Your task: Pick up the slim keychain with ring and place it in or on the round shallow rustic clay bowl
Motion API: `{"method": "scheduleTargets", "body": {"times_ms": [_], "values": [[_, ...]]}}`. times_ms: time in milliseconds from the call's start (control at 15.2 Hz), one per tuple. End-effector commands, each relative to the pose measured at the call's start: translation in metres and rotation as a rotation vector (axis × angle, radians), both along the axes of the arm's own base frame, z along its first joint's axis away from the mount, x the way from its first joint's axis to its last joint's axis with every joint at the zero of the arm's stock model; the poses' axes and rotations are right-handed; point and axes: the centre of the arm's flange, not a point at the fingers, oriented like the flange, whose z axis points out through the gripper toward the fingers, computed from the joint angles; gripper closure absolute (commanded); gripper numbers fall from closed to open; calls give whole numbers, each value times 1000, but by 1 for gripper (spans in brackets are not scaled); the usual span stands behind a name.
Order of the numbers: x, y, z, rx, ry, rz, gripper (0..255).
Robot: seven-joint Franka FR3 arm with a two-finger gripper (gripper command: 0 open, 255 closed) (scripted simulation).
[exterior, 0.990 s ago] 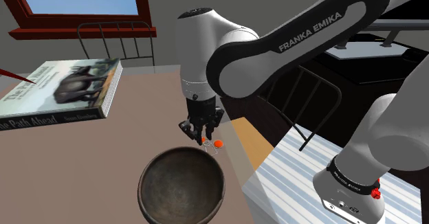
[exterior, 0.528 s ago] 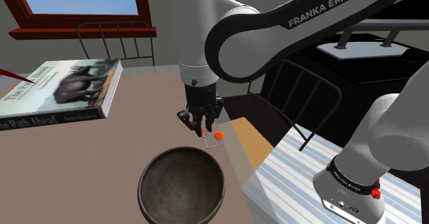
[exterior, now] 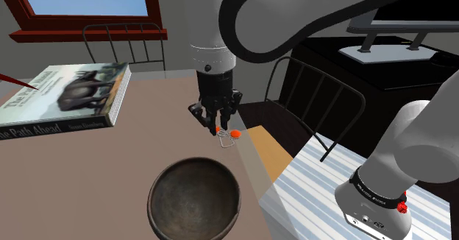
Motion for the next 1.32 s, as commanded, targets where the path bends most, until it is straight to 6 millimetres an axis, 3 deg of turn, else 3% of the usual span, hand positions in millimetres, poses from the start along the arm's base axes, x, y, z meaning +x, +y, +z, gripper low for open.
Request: {"method": "scheduleTargets", "body": {"times_ms": [0,528,1254], "values": [[0,0,11,0,0,0,255],[0,0,53,0,0,0,255],[-51,136,61,0,0,0,255]]}}
